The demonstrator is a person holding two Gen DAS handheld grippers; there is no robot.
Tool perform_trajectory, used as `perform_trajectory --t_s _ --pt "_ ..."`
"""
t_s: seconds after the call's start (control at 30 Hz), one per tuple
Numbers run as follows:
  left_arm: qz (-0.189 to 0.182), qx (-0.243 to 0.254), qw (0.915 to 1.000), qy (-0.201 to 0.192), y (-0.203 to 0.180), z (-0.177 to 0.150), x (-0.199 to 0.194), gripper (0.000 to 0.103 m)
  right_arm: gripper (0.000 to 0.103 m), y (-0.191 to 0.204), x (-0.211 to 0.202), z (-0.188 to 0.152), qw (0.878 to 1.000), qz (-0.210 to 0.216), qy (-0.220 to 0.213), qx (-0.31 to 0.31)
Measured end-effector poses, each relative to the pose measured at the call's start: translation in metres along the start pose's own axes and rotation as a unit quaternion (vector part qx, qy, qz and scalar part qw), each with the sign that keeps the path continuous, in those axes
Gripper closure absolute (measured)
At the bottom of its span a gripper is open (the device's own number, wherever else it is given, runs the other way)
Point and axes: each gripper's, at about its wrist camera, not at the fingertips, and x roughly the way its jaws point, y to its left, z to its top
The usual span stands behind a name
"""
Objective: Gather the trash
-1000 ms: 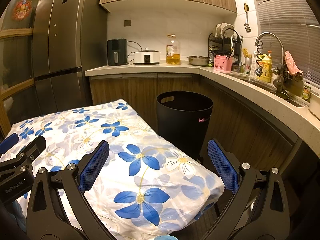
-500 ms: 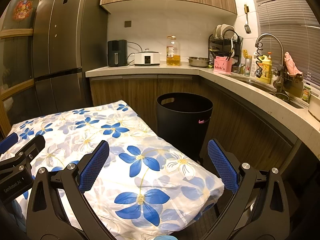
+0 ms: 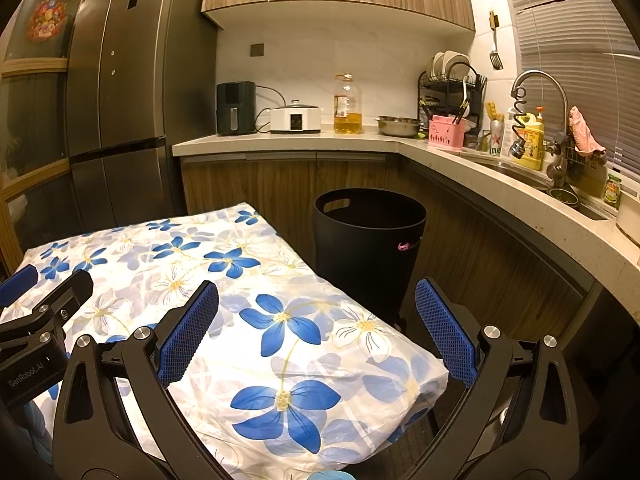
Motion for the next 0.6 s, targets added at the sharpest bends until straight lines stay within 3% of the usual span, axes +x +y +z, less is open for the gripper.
perform_trajectory --t_s 0.1,0.27,0.6 --pt "0.0 0.003 1.0 -0.001 -0.0015 0.001 -0.0008 0.007 0.005 0.0001 0.0001 -0.0001 1.0 0.0 0.0 0.0" --pt "-0.001 0.008 1.0 0.003 -0.0045 0.0033 0.0014 0.02 0.005 0.0001 -0.0006 0.0006 1.0 -0.001 -0.001 0.001" --pt "0.002 0.016 0.9999 0.0 -0.0089 0.0024 0.0002 0.023 0.005 0.0001 0.0001 0.0018 1.0 -0.002 -0.001 0.002"
